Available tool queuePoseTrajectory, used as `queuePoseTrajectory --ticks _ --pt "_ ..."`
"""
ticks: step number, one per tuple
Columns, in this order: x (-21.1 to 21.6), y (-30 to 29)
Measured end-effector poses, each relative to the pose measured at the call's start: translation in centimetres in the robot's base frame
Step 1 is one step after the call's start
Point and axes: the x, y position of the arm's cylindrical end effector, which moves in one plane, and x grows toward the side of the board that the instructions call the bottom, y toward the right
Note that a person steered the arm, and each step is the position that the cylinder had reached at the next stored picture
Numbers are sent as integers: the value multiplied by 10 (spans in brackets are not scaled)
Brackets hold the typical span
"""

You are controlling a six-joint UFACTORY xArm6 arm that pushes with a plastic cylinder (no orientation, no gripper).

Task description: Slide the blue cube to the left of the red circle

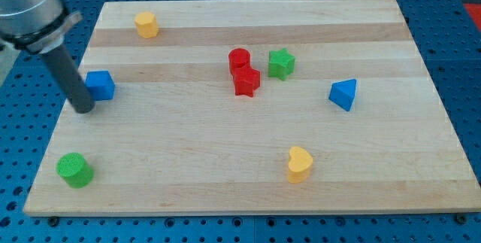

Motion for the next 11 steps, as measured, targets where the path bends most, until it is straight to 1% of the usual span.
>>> queuePoseTrajectory --ticks 1,2,4,5,6,7,8,9,10,11 --pt "3 -21" --pt "-31 -21" --pt "-41 70" --pt "-52 53" --pt "-59 63" --pt "-63 90" --pt "-65 144" --pt "-65 183" --pt "-71 128" --pt "-77 98"
